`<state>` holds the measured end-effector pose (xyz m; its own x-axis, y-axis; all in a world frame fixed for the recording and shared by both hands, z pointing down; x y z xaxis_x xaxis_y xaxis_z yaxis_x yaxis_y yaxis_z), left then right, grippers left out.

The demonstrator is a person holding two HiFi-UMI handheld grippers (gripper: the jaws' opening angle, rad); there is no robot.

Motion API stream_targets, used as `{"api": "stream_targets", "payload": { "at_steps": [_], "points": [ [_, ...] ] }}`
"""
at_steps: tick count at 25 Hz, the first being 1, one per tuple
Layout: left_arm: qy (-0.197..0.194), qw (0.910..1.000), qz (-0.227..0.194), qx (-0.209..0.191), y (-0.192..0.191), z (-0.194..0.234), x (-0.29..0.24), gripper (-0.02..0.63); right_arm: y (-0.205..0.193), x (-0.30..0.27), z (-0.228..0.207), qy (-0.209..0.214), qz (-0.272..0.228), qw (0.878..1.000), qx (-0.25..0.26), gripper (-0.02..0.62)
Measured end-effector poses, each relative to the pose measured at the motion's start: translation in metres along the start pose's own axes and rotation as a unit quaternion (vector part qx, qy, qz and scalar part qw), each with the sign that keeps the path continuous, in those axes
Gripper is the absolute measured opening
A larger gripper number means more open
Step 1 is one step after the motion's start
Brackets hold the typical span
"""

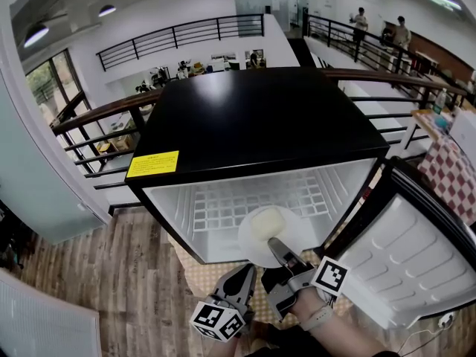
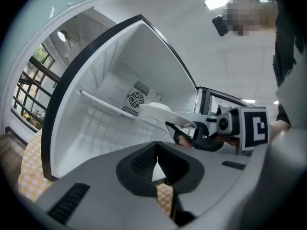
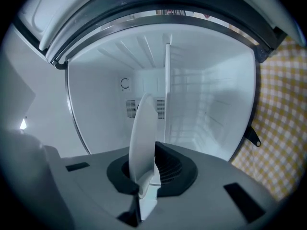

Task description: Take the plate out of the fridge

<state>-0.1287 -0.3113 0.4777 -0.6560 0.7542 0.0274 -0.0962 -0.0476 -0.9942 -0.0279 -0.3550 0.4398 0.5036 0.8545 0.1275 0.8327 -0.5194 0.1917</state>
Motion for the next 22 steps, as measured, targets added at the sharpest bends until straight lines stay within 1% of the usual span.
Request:
{"api": "stream_targets", "payload": {
  "at_steps": [6,22],
  "points": [
    [0.005,1.0000,-0.002,-0.004,0.003,0.000,0.011,0.009,-0.004,0.006,0.000,0.000,-0.002,1.000,-0.001,0.041],
    [0.016,0.9998,-0.008,-0.012,0.014,-0.004,0.045,0.008,-0.032,0.020,-0.001,-0.006,0.004,1.000,-0.009,0.041]
  ]
}}
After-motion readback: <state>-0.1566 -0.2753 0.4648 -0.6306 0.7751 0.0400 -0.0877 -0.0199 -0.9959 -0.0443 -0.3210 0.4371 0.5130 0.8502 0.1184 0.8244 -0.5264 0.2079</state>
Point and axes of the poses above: the fingertips, and each gripper's own axes: x backward along the fingers, z to its left, y out of its top, the point moved 3 cm from there along x, backward along the fingers, and after that the axes turned 15 degrees about -x, right-handed, at the moved point
